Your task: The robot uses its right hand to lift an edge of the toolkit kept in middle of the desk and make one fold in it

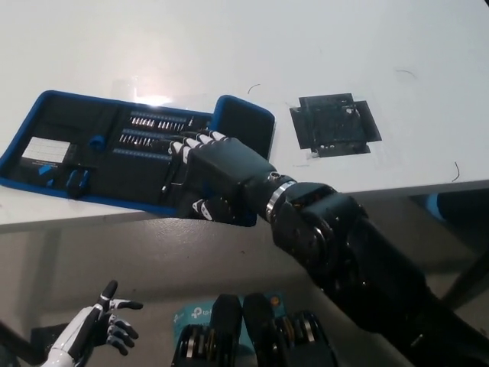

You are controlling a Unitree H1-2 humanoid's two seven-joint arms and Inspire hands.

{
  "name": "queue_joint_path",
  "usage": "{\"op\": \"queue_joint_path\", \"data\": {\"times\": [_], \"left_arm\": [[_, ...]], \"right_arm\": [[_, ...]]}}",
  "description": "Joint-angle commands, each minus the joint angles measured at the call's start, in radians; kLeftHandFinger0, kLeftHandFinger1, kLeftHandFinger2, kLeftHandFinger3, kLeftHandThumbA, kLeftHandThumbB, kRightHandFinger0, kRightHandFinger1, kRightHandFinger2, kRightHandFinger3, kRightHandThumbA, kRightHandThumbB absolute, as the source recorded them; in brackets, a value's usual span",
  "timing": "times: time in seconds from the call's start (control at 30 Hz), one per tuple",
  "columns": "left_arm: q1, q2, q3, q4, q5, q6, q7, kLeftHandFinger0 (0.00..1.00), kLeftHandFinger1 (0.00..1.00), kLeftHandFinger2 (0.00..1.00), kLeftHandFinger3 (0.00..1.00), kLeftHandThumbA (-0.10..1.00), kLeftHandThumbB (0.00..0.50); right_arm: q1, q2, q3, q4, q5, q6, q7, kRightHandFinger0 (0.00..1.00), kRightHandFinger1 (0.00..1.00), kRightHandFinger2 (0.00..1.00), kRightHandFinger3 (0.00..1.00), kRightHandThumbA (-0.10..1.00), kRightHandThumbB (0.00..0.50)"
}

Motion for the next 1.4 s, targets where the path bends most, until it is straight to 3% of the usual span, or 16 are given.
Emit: {"op": "queue_joint_path", "data": {"times": [0.0,0.1,0.13,0.2,0.23,0.47,0.5,0.53,0.57,0.6,0.63,0.7,0.83,1.03,1.17,1.37], "left_arm": [[-0.002,0.010,0.008,-0.026,-0.007,-0.002,-0.007,0.38,0.35,0.34,0.60,1.00,0.473],[-0.004,0.008,0.012,-0.029,-0.003,0.000,0.000,0.39,0.36,0.33,0.60,1.00,0.477],[-0.007,0.012,0.008,-0.021,0.005,-0.016,0.000,0.39,0.35,0.33,0.60,1.00,0.500],[-0.009,0.013,0.008,-0.019,0.006,-0.015,-0.002,0.38,0.35,0.33,0.60,1.00,0.500],[-0.011,0.014,0.008,-0.022,-0.001,-0.011,-0.008,0.41,0.38,0.35,0.60,1.00,0.500],[-0.009,0.016,0.010,-0.009,-0.003,-0.026,-0.010,0.38,0.37,0.34,0.59,1.00,0.500],[-0.006,0.015,0.011,-0.010,-0.004,-0.026,-0.010,0.38,0.36,0.34,0.59,1.00,0.500],[0.000,0.015,0.012,-0.015,-0.003,-0.022,-0.008,0.38,0.36,0.35,0.59,1.00,0.500],[0.005,0.014,0.013,-0.015,-0.005,-0.024,-0.007,0.38,0.36,0.34,0.58,1.00,0.494],[0.006,0.012,0.013,-0.014,-0.002,-0.023,-0.005,0.38,0.37,0.34,0.57,1.00,0.495],[0.010,0.011,0.016,-0.016,-0.001,-0.016,0.000,0.39,0.38,0.36,0.57,1.00,0.500],[0.013,0.012,0.019,-0.006,-0.003,-0.016,0.000,0.37,0.37,0.35,0.57,1.00,0.500],[0.019,0.014,0.026,-0.009,-0.007,-0.011,0.000,0.35,0.35,0.33,0.59,1.00,0.500],[0.021,0.011,0.033,-0.003,-0.013,-0.018,0.001,0.34,0.35,0.33,0.57,1.00,0.500],[0.021,0.014,0.027,-0.012,-0.002,-0.005,0.002,0.35,0.36,0.35,0.58,1.00,0.500],[0.028,0.014,0.031,-0.015,-0.004,-0.012,0.002,0.35,0.35,0.32,0.55,1.00,0.500]], "right_arm": [[-0.062,-0.016,-0.055,-0.086,0.031,0.014,0.043,1.00,1.00,1.00,1.00,0.56,0.500],[-0.055,-0.031,-0.098,-0.123,0.068,-0.011,0.036,1.00,1.00,1.00,1.00,0.52,0.500],[-0.003,-0.067,-0.166,-0.191,0.110,-0.068,-0.033,1.00,1.00,1.00,1.00,0.46,0.457],[0.004,-0.066,-0.179,-0.196,0.112,-0.076,-0.034,1.00,1.00,1.00,1.00,0.45,0.458],[0.077,-0.085,-0.261,-0.258,0.163,-0.081,-0.083,1.00,1.00,1.00,1.00,0.47,0.349],[0.298,-0.152,-0.473,-0.302,0.284,-0.228,-0.201,1.00,1.00,1.00,1.00,0.38,0.247],[0.309,-0.155,-0.482,-0.299,0.289,-0.238,-0.205,1.00,1.00,1.00,1.00,0.24,0.218],[0.345,-0.165,-0.513,-0.279,0.315,-0.278,-0.224,1.00,1.00,1.00,1.00,0.35,0.231],[0.346,-0.162,-0.512,-0.278,0.314,-0.281,-0.222,1.00,1.00,1.00,1.00,0.00,0.232],[0.433,-0.177,-0.588,-0.227,0.383,-0.314,-0.258,1.00,1.00,1.00,1.00,0.26,0.235],[0.470,-0.187,-0.614,-0.194,0.404,-0.355,-0.275,1.00,1.00,1.00,1.00,0.27,0.229],[0.517,-0.168,-0.666,-0.154,0.458,-0.382,-0.297,1.00,1.00,1.00,1.00,0.21,0.245],[0.565,-0.160,-0.727,-0.051,0.503,-0.483,-0.347,0.93,1.00,1.00,1.00,0.23,0.260],[0.593,-0.133,-0.777,0.037,0.558,-0.569,-0.386,0.88,1.00,1.00,1.00,0.05,0.242],[0.605,-0.129,-0.788,0.105,0.569,-0.611,-0.403,0.81,1.00,1.00,1.00,0.11,0.238],[0.617,-0.136,-0.803,0.233,0.578,-0.663,-0.448,0.81,1.00,1.00,1.00,0.17,0.260]]}}
